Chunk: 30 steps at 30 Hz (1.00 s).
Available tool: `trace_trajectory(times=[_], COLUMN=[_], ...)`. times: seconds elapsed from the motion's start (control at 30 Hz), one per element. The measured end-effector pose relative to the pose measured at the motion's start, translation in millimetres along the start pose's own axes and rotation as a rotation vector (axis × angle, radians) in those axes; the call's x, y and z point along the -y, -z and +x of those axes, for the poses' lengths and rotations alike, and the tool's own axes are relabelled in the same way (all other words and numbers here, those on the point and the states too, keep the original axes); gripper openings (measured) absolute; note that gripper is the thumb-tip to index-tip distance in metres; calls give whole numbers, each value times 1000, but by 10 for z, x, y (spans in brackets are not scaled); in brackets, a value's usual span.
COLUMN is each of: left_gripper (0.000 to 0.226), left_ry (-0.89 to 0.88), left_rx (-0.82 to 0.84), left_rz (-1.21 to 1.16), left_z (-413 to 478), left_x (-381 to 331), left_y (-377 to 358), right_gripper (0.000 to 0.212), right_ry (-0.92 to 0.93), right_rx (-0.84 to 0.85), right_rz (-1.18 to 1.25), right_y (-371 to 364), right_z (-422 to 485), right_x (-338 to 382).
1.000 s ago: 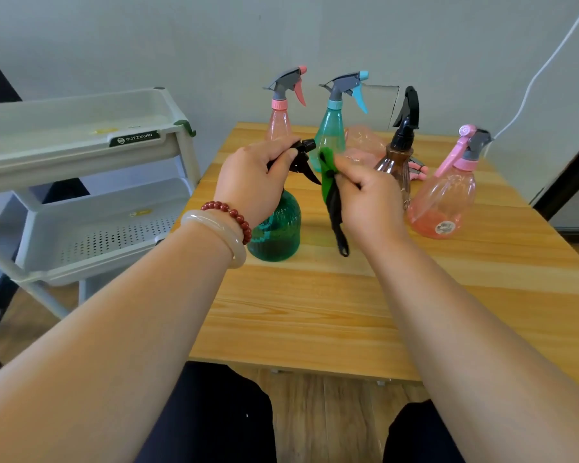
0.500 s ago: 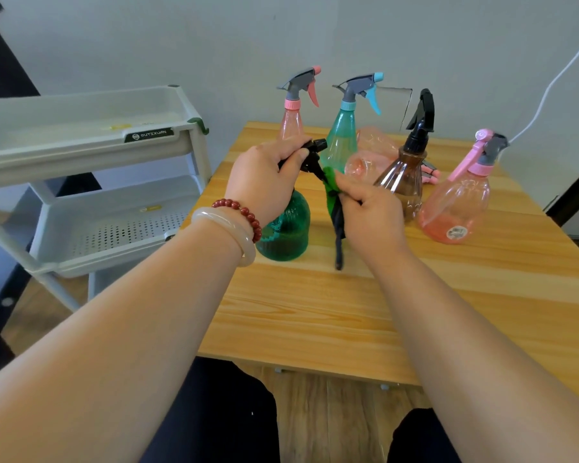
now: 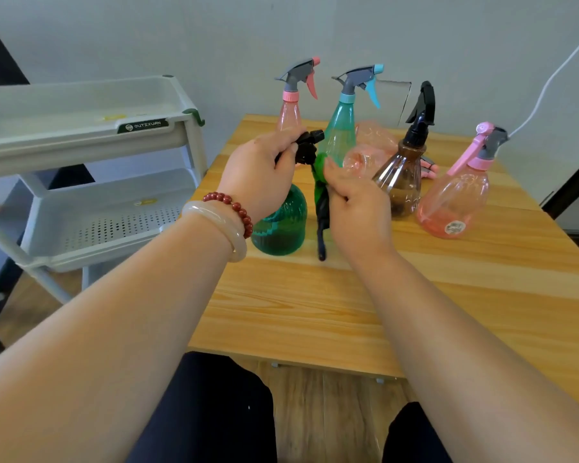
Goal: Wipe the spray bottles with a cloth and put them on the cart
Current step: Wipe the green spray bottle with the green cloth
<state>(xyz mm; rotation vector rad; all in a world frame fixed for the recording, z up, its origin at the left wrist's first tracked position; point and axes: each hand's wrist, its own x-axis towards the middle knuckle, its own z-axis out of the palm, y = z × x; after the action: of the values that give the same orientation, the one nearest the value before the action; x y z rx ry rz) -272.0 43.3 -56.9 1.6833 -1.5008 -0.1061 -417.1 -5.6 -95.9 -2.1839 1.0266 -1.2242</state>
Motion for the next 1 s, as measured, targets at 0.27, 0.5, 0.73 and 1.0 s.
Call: trace_trajectory(times=[0.27,0.5,0.73,1.0], left_gripper=[33,37,36,33], left_ry=[56,131,197,227], left_rx=[94,20,-8,-7], left_rz=[-107,-296,-480,-581], left_z=[38,-128,-165,-187], left_x=[-2,-4,-44,-51], left_y=[227,-9,-59,-55], right_gripper=[36,37,35,38], right_ry=[-14,183,176,99], right_rx=[-215,-133,-310,-138], right_rz=[19,-122,0,79], right_y=[114,-252,-211,-209], right_z=[0,-93,-117,-232], right_x=[-51,-20,72,21])
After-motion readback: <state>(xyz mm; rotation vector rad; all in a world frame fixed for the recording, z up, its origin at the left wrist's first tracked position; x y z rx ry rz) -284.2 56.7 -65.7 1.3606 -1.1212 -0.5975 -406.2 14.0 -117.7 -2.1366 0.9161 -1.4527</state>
